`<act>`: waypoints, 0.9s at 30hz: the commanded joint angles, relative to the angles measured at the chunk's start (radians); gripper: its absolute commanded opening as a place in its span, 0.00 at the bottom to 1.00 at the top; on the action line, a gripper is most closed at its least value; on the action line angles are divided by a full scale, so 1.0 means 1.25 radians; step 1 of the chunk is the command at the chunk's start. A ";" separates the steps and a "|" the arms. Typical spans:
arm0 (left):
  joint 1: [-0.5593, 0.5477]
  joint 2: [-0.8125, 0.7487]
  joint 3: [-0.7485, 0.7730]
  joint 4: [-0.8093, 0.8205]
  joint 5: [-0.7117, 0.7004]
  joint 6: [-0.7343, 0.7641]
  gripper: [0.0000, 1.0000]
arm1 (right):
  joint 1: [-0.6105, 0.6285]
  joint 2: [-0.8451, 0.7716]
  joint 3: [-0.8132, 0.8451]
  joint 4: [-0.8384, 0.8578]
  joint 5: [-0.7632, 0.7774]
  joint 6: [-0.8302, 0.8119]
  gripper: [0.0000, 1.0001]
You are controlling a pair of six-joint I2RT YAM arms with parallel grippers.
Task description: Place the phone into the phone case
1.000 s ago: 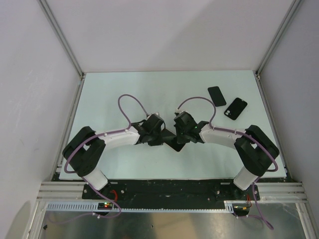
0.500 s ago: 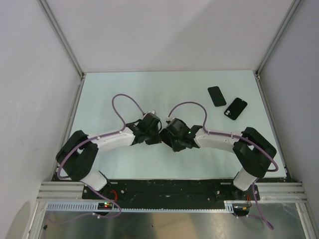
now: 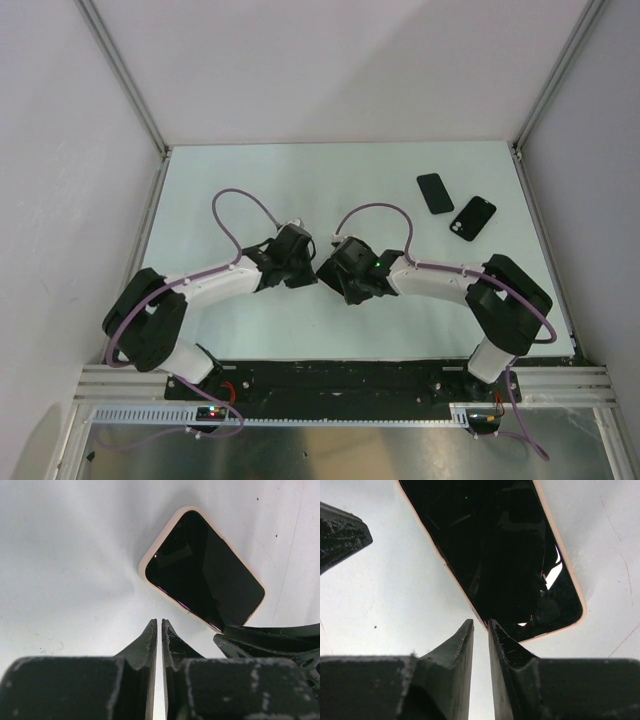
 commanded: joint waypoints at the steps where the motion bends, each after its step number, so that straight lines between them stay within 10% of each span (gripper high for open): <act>1: 0.014 -0.037 -0.010 0.008 -0.016 0.007 0.11 | -0.010 -0.053 0.011 -0.004 0.026 -0.044 0.28; 10: 0.034 -0.084 -0.041 0.006 -0.007 0.018 0.15 | -0.020 -0.084 0.014 0.117 0.050 -0.215 0.87; 27: 0.108 -0.231 -0.100 -0.031 0.023 0.054 0.20 | -0.068 0.047 0.014 0.191 -0.092 -0.395 0.97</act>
